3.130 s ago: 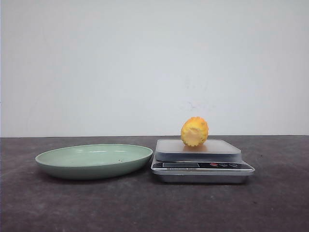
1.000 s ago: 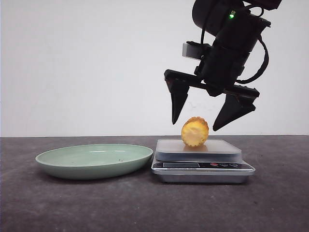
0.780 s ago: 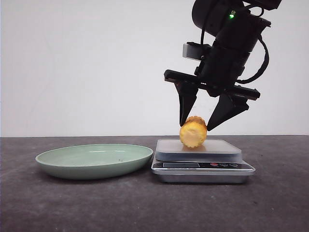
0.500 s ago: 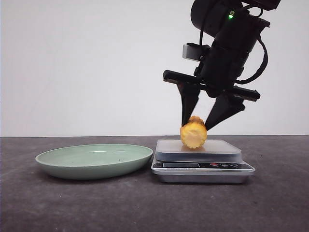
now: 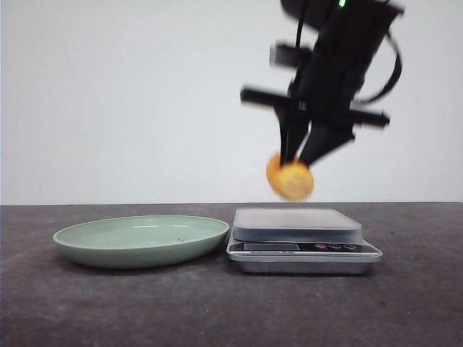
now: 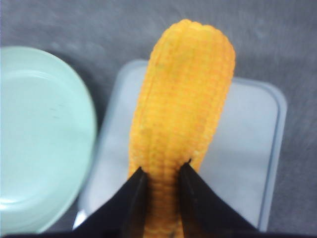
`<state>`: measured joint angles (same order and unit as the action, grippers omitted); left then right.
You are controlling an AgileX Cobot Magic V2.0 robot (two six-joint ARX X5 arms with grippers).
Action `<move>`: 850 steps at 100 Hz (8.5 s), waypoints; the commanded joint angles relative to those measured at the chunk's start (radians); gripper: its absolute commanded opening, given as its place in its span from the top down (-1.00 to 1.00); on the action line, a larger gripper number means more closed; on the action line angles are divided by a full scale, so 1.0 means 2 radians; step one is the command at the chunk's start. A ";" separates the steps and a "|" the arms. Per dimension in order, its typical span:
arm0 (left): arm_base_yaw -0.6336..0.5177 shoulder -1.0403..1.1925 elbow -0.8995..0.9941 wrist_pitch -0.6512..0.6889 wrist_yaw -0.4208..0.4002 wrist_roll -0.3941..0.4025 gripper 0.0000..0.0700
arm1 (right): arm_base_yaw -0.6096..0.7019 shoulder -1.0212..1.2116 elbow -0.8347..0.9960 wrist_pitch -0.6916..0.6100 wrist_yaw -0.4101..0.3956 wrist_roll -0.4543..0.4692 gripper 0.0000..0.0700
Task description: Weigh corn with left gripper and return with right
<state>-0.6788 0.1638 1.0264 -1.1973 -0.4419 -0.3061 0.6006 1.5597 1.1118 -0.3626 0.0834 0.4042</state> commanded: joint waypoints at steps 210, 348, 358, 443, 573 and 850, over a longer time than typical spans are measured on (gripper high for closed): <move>-0.004 0.002 0.004 -0.009 -0.002 0.002 -0.57 | 0.155 0.271 0.301 -0.103 0.050 0.100 0.21; -0.004 0.002 0.004 -0.007 -0.003 0.005 -0.57 | -0.047 -0.009 0.301 -0.243 0.047 -0.136 -0.27; -0.004 0.002 0.004 -0.006 -0.003 0.005 -0.57 | -0.091 -0.055 0.301 -0.255 0.032 -0.137 -0.27; -0.004 0.002 0.004 0.004 -0.001 0.001 -0.57 | -0.138 -0.499 0.139 -0.384 0.050 -0.140 -0.27; -0.004 0.002 0.004 0.004 -0.001 -0.010 0.95 | -0.138 -0.599 0.122 -0.449 0.064 -0.111 0.98; 0.321 -0.080 -0.506 0.505 0.227 0.083 0.95 | -0.138 -0.599 0.122 -0.449 0.064 -0.111 0.98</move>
<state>-0.0395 0.0044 0.0315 -0.1833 0.0071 -0.1482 0.3206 0.3580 1.3453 -1.2736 0.2108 0.1726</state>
